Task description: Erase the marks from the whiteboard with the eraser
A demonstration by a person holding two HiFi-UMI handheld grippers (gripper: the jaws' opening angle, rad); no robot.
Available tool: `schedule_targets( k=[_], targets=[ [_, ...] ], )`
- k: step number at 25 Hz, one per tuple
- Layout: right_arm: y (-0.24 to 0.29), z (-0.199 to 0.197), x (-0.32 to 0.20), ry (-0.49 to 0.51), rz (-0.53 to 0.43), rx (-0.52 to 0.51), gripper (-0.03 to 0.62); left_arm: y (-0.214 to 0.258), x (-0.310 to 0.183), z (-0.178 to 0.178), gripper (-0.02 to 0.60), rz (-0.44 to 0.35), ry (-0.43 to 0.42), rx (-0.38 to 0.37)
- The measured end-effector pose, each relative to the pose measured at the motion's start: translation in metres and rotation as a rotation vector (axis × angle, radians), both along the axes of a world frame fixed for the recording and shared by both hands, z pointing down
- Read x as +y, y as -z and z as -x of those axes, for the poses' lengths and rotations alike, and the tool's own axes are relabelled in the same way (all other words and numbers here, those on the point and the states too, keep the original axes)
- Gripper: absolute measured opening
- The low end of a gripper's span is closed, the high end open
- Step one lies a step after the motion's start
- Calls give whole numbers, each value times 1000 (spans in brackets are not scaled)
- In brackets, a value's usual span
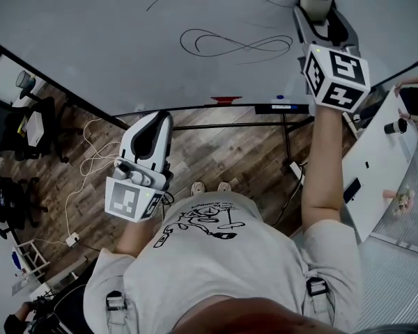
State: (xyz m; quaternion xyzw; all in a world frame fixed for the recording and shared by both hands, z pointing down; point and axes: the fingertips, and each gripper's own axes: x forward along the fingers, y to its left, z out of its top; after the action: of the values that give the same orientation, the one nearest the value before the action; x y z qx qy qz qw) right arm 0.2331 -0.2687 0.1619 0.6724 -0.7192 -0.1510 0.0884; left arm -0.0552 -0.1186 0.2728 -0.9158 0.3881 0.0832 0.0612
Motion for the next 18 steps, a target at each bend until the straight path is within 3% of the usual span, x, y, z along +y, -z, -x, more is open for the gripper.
schedule_targets(
  k=[18],
  targets=[
    [-7, 47, -5, -1, 19, -68, 256, 3, 8, 34, 34, -4, 6, 0]
  ],
)
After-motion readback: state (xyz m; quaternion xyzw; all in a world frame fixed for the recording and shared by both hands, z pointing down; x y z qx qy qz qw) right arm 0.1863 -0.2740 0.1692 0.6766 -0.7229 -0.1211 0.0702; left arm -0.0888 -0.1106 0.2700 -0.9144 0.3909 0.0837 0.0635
